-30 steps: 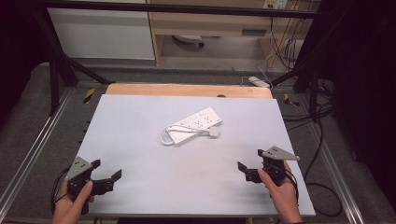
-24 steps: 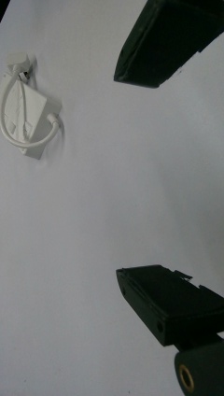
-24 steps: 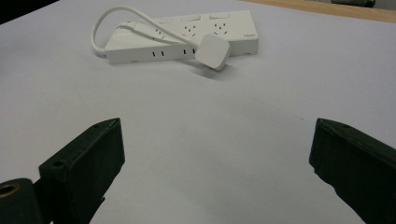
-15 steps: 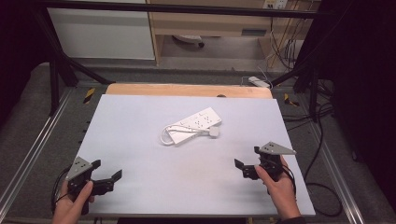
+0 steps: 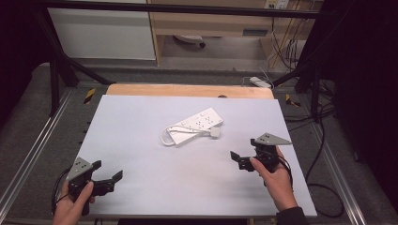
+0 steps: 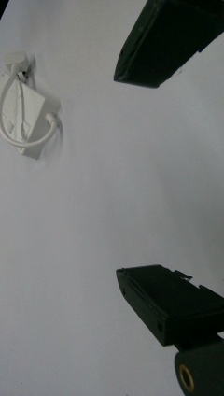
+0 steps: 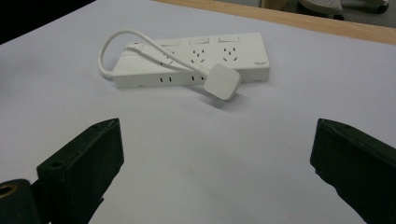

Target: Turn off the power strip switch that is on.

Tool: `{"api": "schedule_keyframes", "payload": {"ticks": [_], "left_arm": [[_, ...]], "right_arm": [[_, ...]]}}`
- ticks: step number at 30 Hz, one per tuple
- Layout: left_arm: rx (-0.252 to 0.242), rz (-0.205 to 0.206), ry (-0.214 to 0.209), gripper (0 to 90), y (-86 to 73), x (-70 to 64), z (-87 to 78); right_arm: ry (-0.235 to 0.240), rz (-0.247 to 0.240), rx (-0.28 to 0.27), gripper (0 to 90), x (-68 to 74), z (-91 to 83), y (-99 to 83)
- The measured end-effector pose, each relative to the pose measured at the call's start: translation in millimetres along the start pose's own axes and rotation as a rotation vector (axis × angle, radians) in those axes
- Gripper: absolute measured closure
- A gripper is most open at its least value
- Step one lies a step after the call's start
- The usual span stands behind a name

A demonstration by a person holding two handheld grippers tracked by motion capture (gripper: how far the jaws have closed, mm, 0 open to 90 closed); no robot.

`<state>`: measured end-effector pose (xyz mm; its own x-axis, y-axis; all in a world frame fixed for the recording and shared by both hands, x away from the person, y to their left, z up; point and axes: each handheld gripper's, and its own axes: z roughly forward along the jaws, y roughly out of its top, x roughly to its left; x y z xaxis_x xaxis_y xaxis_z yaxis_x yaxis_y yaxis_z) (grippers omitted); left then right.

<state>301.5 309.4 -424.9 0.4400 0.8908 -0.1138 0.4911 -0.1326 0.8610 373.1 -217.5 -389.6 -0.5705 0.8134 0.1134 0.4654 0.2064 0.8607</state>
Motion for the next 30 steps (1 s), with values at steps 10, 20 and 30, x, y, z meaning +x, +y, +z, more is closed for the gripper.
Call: {"api": "schedule_keyframes", "payload": {"ticks": [10, 20, 30], "left_arm": [[0.001, 0.005, 0.002, 6.0, 0.1, -0.3, 0.9], [0.003, 0.008, -0.001, 6.0, 0.1, -0.9, 1.3], [0.005, 0.013, 0.001, 6.0, 0.1, -1.0, 1.9]], "right_arm": [[0.007, -0.021, 0.038, 4.2, 4.5, 14.7, 16.3], [0.004, -0.049, 0.051, 5.0, 8.8, 28.4, 31.7], [0.004, -0.022, 0.023, 8.1, 5.4, 40.6, 39.4]]}}
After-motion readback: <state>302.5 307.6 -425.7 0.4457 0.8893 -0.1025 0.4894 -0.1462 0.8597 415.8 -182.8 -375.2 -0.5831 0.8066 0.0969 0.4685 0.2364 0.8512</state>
